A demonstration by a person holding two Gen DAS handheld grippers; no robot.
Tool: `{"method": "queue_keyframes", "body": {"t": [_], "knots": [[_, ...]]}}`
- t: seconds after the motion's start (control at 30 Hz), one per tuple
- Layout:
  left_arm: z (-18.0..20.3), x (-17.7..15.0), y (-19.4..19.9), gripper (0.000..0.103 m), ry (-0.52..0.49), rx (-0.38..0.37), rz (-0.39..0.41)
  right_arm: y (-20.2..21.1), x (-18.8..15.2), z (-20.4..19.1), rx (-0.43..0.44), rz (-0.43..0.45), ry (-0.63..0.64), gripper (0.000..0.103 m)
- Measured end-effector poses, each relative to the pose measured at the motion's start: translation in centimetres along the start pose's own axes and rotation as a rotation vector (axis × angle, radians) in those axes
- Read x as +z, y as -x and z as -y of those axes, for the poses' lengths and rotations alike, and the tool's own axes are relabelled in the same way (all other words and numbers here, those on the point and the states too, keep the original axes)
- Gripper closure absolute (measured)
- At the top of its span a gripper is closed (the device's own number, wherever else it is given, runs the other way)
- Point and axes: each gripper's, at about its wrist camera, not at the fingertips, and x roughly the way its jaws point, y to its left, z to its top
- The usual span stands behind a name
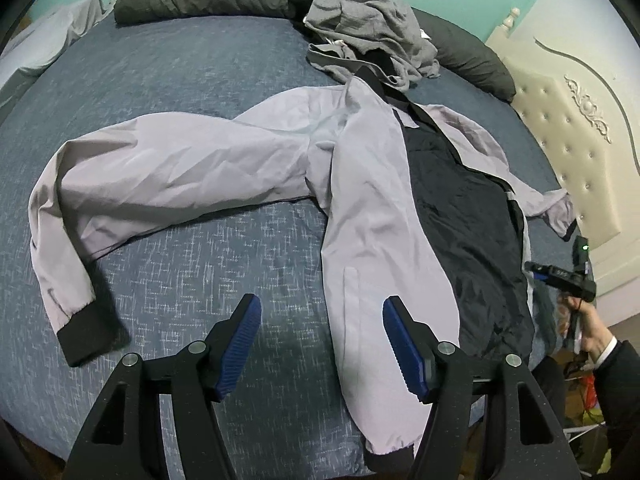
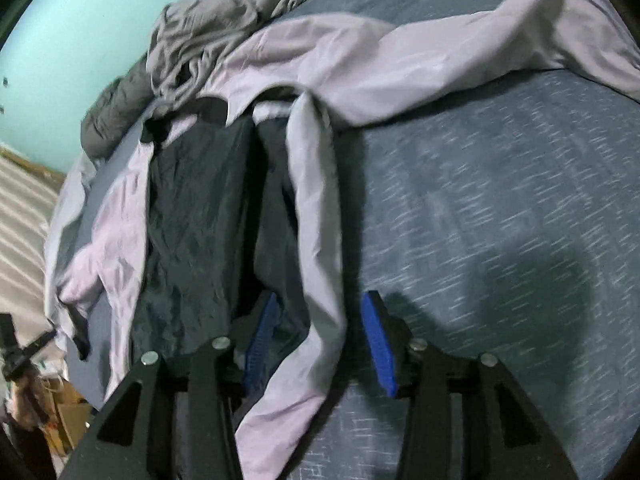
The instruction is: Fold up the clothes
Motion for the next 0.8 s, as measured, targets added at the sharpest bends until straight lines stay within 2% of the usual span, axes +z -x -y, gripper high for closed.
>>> {"method": "queue_keyframes", "body": {"t": [0.07, 0.1, 0.17, 0.23, 0.4, 0.5, 0.57, 0.7, 0.8], "knots": [[-0.1, -0.2, 0.2, 0.035, 0.001, -0.001, 0.000, -0.9, -0.5, -0.5, -0.004, -0.020, -0.002, 0.059], [-0.2, -0.3, 0.5, 0.035, -0.001, -0.002, 0.002, -1.3, -0.7, -0.8, -0.007, -0.030, -0.003, 0.064], [-0.7, -0.4, 0.7, 0.035, 0.002, 0.000, 0.007, -1.6, -1.0, -1.3, -0.038, -0.029, 0.011, 0.088], [-1.2, -0.5, 1.0, 0.035, 0.005, 0.002, 0.012, -0.5, -0.8, -2.2, -0.070, 0.006, 0.046, 0.097], [-2.6, -0.8, 1.1, 0.035, 0.039, -0.002, 0.016, 4.5, 0.8, -5.4, -0.112, 0.094, 0.162, 0.099], [-2.6, -0.9, 1.1, 0.035, 0.047, -0.012, 0.019, 6.8, 2.0, -9.9, -0.105, 0.117, 0.251, 0.100], [-2.4, -0.9, 1.3, 0.035, 0.041, -0.022, 0.023, 7.7, 2.4, -13.2, -0.071, 0.108, 0.303, 0.100], [-1.9, -1.0, 1.9, 0.035, 0.032, -0.034, 0.035, 6.8, 2.0, -20.5, -0.010, 0.058, 0.414, 0.100], [-1.8, -1.0, 2.4, 0.035, 0.033, -0.041, 0.041, 4.1, 0.8, -25.9, 0.022, 0.014, 0.490, 0.100]]}}
